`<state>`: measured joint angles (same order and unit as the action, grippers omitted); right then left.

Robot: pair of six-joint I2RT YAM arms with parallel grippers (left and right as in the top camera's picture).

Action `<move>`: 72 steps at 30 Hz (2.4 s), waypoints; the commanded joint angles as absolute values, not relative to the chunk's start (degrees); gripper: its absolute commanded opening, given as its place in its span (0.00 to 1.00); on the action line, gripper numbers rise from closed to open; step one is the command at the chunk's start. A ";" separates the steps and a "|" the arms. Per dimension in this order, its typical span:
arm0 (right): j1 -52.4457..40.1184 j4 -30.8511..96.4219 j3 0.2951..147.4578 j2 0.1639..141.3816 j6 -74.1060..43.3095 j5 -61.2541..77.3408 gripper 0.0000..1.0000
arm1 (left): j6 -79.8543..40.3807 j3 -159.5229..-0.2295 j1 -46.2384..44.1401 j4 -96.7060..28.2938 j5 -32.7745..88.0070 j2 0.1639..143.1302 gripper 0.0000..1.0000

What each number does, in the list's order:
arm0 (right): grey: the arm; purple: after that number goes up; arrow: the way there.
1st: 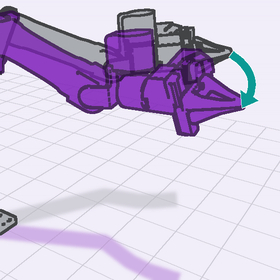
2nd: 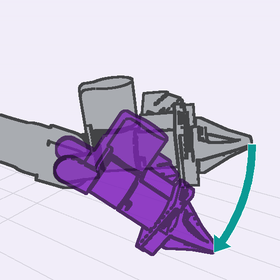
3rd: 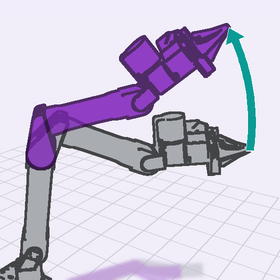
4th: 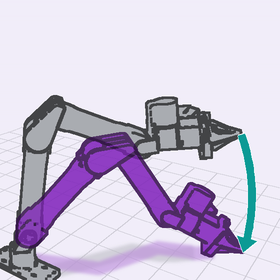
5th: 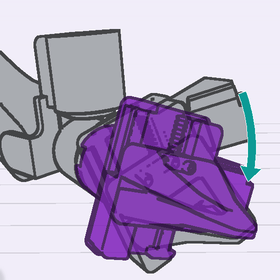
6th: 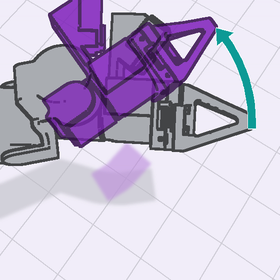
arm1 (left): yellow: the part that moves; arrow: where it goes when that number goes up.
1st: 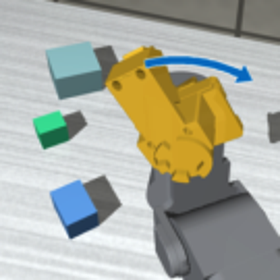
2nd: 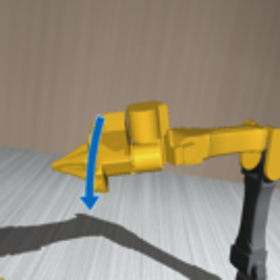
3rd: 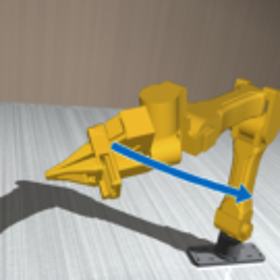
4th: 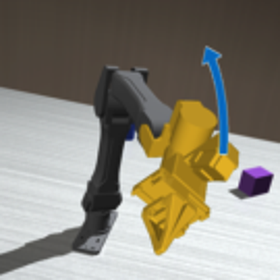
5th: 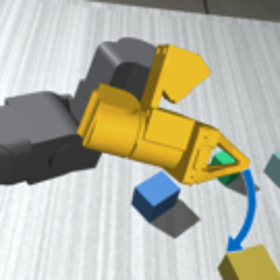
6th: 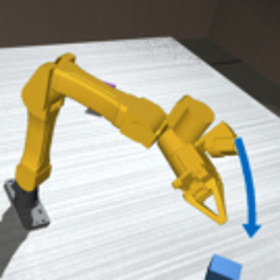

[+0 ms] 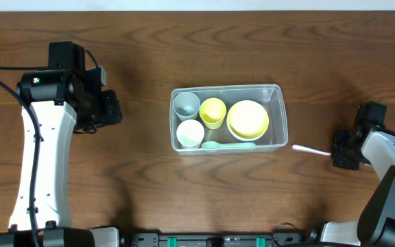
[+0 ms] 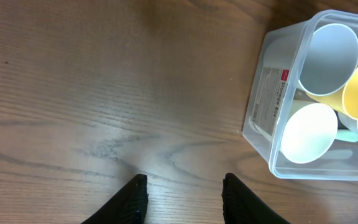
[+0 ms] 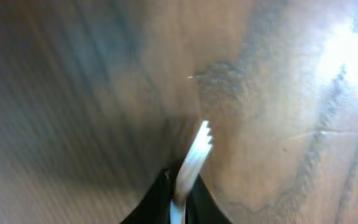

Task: Pack container
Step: 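Lift the white fork and carry it over the container, then lower the fork into the container beside the bowls and release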

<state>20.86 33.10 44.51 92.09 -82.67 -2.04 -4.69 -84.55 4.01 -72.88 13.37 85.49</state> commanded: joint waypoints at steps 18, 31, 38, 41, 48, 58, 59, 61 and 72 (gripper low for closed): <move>20.38 32.25 43.13 93.86 -76.29 -1.34 0.01 | -5.02 -84.31 3.95 -73.08 13.52 84.86 0.41; 18.15 48.90 64.60 85.84 -42.19 -1.52 0.01 | -5.02 -84.31 3.95 -73.08 13.52 84.86 0.40; 11.86 55.44 80.27 82.70 -24.71 4.86 0.01 | -5.02 -84.31 3.95 -73.06 13.52 84.86 0.41; 5.98 54.39 85.19 82.72 -6.24 10.68 0.01 | -5.02 -84.31 3.95 -73.06 13.52 84.86 0.40; -11.00 56.25 87.48 82.76 36.75 11.38 0.01 | -5.02 -84.31 3.95 -73.08 13.50 84.86 0.41; -25.21 56.31 87.44 85.32 61.73 10.63 0.01 | -5.02 -84.31 3.95 -73.06 13.52 84.86 0.40; -25.71 56.84 87.39 86.06 61.45 11.38 0.01 | -5.02 -84.31 3.95 -73.06 13.52 84.86 0.41; -26.85 58.67 87.31 88.07 61.32 13.47 0.01 | -5.02 -84.31 3.95 -73.03 13.52 84.86 0.41; -32.32 58.33 87.29 96.71 44.66 14.59 0.01 | -5.02 -84.31 3.95 -73.06 13.52 84.86 0.40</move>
<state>-31.62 59.00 86.87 96.27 53.65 13.41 -4.69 -84.55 4.01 -73.03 13.37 85.49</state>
